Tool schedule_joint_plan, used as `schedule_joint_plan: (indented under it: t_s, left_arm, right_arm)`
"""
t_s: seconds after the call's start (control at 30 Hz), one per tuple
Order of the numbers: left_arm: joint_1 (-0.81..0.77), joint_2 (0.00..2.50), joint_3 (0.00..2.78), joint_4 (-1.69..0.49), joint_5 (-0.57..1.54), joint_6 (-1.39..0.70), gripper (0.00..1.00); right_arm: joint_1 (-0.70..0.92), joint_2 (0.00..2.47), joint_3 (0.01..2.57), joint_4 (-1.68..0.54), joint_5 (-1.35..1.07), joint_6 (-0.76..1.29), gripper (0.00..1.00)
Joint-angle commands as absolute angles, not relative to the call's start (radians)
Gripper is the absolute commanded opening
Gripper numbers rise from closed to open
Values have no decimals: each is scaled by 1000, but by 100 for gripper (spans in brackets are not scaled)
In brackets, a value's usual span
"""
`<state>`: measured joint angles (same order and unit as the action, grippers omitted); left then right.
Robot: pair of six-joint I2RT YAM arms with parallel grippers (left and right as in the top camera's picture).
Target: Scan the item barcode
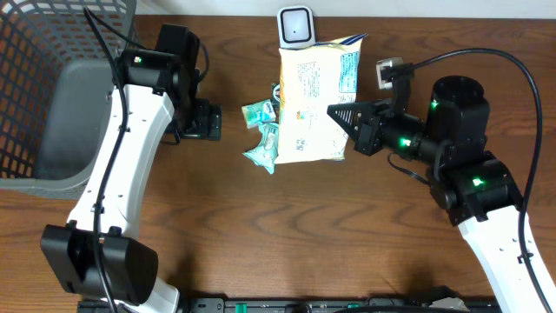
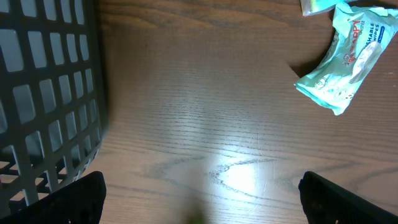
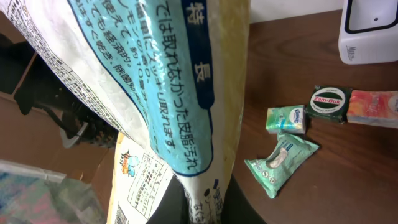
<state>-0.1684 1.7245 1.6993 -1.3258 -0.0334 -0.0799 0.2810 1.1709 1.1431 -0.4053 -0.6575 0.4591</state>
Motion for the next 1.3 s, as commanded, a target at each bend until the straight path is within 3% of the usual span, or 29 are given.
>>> schedule_joint_plan:
  t_s: [0.0,0.5,0.77,1.1,1.27]
  left_arm:
    - [-165,1727,1696,-1326,-49,-91,98]
    - [-165,1727,1696,-1326,-49,-91,98]
    - [-165,1727,1696,-1326,-49,-91,98]
    - [-165,1727,1696,-1326,-49,-91,98]
    - [-165,1727,1696,-1325,-49,-92,98]
  right_arm:
    - [290,1170,1153,-397,-664,467,1]
    - [290,1267,1153,-422,-600,466,1]
    - [290,1364,1153,-533,-220,324,2]
    - [297,1394,1153,-756,525,204,1]
    - [309,1463,1150,-777,676,204,1]
